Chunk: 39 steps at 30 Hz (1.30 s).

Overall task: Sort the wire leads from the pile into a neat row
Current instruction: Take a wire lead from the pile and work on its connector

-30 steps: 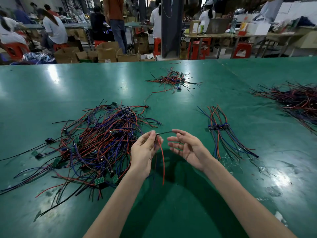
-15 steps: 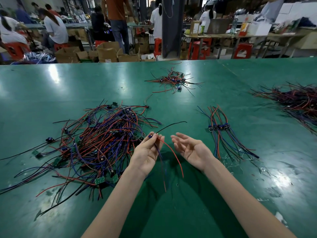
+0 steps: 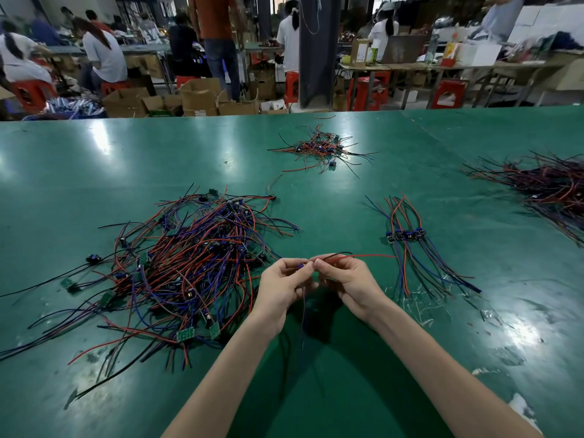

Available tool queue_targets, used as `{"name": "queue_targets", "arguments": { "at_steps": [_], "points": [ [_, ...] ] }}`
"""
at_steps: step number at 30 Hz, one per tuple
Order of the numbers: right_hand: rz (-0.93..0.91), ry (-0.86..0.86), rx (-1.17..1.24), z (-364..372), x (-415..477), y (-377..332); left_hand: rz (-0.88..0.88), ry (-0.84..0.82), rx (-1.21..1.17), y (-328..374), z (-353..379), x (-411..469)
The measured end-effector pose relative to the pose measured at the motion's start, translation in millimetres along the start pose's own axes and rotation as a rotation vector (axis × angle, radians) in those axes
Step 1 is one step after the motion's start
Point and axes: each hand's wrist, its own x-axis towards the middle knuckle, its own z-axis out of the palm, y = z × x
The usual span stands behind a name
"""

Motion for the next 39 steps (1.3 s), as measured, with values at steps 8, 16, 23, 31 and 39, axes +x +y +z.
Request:
{"name": "queue_targets", "arguments": {
  "at_steps": [8, 16, 23, 31, 39],
  "points": [
    [-0.023, 0.107, -0.047, -10, 6, -1, -0.056, -0.089, -0.013, 2, 1, 1],
    [-0.061, 0.079, -0.147, -11, 5, -2, -0.009, -0.107, 0.12, 1, -3, 2],
    [-0.083, 0.044, -0.226, -10, 2, -3, -0.025, -0.083, 0.154, -2, 1, 1],
    [-0.063, 0.097, -0.222, -10, 3, -4, -0.09, -0.169, 0.19, 3, -1, 0],
    [-0.024, 0.056, -0.227, -11, 4, -5, -0.088, -0.131, 0.219, 0, 0, 2]
  ]
}}
